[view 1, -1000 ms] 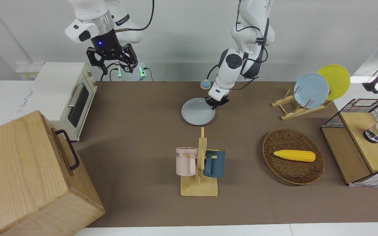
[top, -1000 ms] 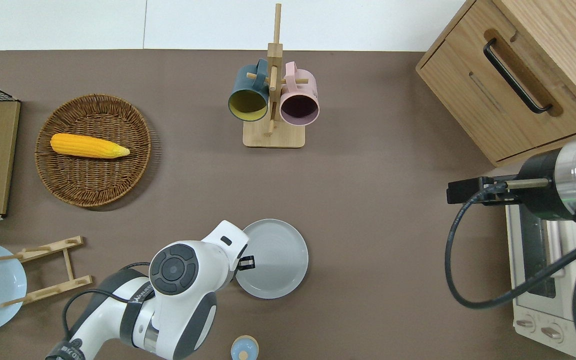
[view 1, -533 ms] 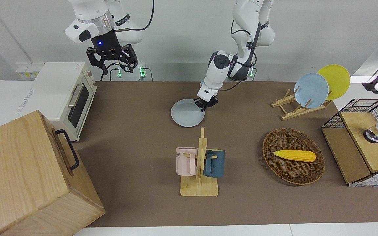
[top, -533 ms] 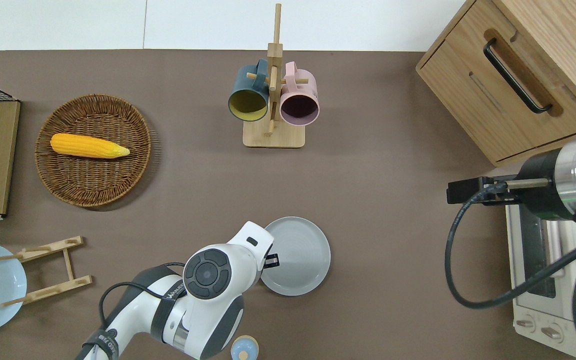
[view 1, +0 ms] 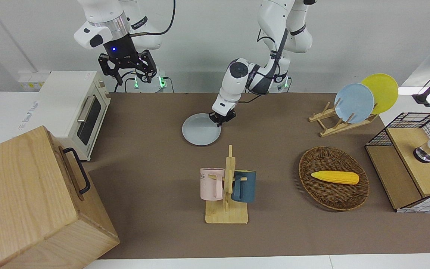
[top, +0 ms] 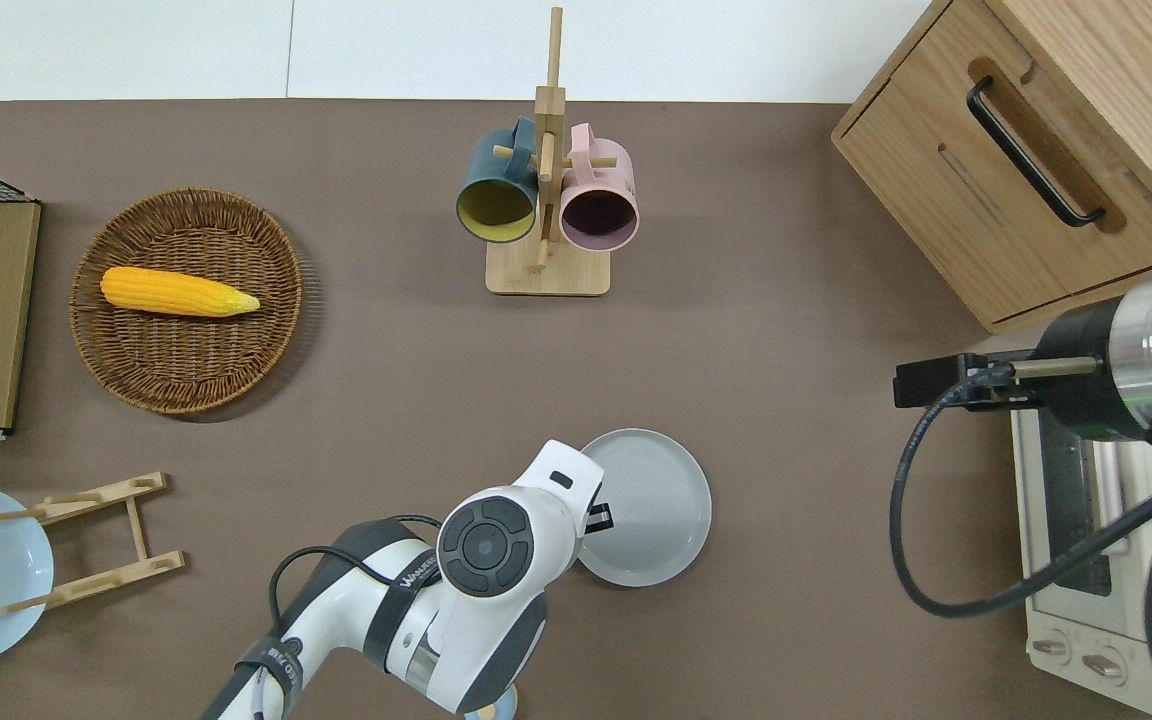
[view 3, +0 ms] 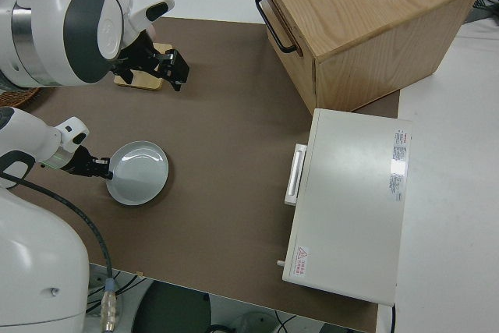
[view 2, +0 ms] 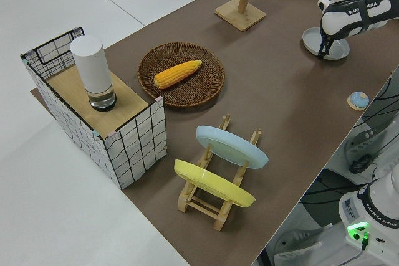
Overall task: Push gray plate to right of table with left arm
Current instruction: 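Continue pushing the gray plate toward the right arm, then release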
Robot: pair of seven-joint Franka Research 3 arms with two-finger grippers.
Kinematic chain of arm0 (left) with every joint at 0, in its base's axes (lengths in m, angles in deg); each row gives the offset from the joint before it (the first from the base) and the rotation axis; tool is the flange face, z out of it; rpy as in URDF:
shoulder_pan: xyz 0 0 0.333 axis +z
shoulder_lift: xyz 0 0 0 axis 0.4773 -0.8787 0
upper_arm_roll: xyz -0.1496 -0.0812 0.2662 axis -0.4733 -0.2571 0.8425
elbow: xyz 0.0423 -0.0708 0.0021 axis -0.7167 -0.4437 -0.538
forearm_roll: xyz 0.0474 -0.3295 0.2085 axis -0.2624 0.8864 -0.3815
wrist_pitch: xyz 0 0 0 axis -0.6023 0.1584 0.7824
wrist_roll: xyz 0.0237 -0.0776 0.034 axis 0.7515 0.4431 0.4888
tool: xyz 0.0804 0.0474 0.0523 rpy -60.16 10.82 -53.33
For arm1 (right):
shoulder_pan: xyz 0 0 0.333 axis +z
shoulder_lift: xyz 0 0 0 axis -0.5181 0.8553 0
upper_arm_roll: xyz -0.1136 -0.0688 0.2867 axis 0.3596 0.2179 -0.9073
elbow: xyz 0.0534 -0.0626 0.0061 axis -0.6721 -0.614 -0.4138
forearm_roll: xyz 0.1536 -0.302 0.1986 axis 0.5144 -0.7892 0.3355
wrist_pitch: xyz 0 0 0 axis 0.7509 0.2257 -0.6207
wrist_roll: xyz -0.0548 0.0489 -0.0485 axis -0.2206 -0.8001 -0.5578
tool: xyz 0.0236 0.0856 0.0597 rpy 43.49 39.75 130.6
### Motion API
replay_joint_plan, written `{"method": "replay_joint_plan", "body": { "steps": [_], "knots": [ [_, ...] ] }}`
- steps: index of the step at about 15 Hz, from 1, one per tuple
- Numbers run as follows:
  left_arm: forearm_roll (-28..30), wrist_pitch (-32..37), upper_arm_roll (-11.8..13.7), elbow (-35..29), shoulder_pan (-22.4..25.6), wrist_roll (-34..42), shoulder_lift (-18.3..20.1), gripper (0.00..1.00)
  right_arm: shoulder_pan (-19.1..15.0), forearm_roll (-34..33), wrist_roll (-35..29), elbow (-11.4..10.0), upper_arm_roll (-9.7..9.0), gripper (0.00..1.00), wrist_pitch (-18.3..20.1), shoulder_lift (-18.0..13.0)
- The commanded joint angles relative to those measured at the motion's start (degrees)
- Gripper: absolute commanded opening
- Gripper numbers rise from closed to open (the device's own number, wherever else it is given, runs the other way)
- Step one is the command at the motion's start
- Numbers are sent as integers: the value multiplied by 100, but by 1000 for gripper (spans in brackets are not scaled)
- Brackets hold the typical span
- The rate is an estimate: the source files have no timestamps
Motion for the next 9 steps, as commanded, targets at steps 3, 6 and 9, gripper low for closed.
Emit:
{"method": "replay_joint_plan", "body": {
  "steps": [3, 6, 9],
  "knots": [
    [-29, -83, 56, 472, -288, -438, -349, 0, -37, 92, -12, 81, -23, 996, 40, 36],
    [-29, -83, 56, 622, -340, -508, -454, 0, -37, 92, -12, 81, -23, 996, 40, 36],
    [-116, -83, 56, 719, -429, -736, -551, 0, -37, 92, -12, 81, -23, 996, 40, 36]
  ]
}}
